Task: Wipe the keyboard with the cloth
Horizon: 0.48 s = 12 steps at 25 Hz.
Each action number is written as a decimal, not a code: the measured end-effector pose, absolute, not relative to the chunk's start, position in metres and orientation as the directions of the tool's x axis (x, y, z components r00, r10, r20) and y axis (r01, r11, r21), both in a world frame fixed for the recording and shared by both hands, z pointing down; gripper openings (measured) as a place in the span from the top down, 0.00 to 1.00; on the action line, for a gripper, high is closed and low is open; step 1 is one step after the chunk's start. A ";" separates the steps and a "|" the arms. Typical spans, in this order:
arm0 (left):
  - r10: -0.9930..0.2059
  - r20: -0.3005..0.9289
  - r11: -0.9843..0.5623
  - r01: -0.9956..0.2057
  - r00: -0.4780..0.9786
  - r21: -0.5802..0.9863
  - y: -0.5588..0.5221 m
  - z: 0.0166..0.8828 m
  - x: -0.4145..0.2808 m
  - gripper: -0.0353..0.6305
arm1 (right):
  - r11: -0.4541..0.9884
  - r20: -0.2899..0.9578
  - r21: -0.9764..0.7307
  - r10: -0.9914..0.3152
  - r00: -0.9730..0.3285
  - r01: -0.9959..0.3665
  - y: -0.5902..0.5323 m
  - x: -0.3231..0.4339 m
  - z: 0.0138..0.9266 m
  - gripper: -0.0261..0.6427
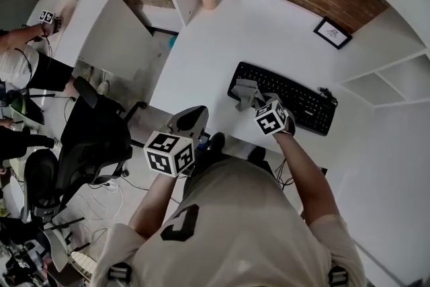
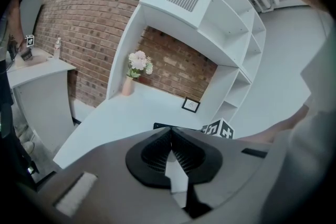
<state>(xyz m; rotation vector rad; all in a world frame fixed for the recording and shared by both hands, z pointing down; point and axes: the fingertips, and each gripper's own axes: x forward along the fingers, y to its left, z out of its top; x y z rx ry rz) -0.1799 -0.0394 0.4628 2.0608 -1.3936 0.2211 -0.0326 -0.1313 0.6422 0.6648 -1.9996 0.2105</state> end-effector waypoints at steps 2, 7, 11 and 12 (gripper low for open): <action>-0.774 0.466 -0.245 -0.882 0.428 0.403 -0.040 0.463 -0.183 0.94 | 0.828 0.853 0.134 -0.375 -0.362 -0.544 -0.132 -0.028 0.643 0.92; -0.777 0.467 -0.254 -0.888 0.423 0.383 -0.045 0.459 -0.184 0.94 | 0.811 0.852 0.129 -0.385 -0.355 -0.570 -0.134 -0.014 0.642 0.92; -0.779 0.470 -0.249 -0.893 0.415 0.375 -0.047 0.458 -0.181 0.94 | 0.794 0.854 0.130 -0.394 -0.340 -0.594 -0.131 0.005 0.641 0.92; -0.783 0.471 -0.243 -0.897 0.406 0.370 -0.047 0.457 -0.184 0.94 | 0.791 0.853 0.131 -0.397 -0.339 -0.598 -0.130 0.008 0.642 0.92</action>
